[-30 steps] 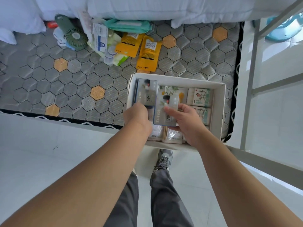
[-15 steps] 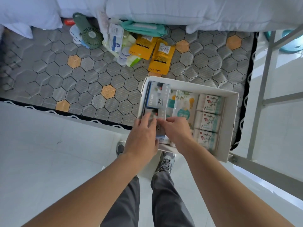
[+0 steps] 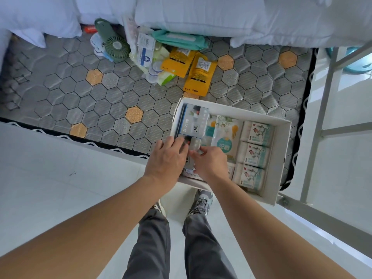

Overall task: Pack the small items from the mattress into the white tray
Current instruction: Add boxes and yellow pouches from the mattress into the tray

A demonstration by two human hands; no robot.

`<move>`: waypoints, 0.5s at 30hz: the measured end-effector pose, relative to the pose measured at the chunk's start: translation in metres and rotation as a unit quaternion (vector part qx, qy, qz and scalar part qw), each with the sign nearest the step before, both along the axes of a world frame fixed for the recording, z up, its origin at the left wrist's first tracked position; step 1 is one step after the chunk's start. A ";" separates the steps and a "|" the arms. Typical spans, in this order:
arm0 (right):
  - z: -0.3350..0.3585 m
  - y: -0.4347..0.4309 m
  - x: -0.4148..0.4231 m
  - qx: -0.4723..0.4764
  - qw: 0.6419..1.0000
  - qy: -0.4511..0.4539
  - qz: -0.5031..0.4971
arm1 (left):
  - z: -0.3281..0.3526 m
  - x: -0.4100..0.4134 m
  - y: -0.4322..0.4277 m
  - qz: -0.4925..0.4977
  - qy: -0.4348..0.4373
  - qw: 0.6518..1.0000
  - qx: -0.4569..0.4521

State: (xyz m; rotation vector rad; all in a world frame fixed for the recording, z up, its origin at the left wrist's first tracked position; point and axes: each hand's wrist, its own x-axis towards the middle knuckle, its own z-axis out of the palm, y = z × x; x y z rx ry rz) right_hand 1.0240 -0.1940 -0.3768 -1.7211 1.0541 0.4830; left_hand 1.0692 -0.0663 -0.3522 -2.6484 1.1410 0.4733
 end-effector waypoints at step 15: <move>0.012 -0.017 0.014 -0.040 0.994 0.029 0.099 | 0.010 0.014 -0.017 -0.012 0.046 0.999 0.001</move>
